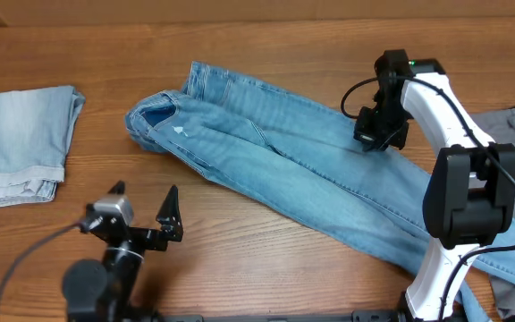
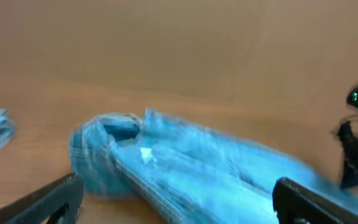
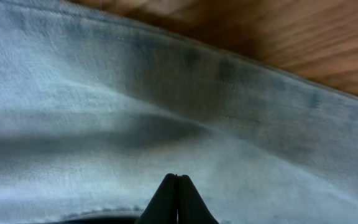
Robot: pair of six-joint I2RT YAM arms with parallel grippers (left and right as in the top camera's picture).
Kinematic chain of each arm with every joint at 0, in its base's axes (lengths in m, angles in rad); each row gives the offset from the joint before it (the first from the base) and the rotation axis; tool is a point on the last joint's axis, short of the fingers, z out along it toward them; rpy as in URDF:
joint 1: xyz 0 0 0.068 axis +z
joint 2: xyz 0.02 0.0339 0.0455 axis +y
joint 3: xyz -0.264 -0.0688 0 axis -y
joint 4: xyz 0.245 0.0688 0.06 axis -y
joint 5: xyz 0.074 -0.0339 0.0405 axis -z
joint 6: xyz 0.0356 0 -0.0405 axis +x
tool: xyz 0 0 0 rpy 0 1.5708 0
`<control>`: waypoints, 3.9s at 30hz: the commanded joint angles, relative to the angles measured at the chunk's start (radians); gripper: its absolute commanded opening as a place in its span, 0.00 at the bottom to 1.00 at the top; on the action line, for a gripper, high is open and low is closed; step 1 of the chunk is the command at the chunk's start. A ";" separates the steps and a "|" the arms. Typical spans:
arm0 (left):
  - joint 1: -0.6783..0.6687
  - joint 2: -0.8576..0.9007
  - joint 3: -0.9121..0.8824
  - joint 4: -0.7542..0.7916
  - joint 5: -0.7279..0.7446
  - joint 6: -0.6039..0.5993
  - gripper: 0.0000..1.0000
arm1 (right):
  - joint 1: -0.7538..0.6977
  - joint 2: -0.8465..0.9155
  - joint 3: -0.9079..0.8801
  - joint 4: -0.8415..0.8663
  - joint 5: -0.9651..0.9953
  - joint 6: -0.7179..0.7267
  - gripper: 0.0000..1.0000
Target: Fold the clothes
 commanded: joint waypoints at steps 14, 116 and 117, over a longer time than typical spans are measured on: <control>0.006 1.667 1.400 -0.711 -0.051 0.192 1.00 | 0.028 -0.012 -0.009 0.061 -0.004 -0.057 0.04; 0.051 2.292 1.604 -0.291 0.288 0.329 0.79 | -0.060 -0.201 0.013 0.087 0.016 -0.106 0.65; 0.050 2.306 1.604 -0.268 0.292 0.329 0.78 | -0.060 -0.201 0.013 0.084 0.027 -0.109 0.65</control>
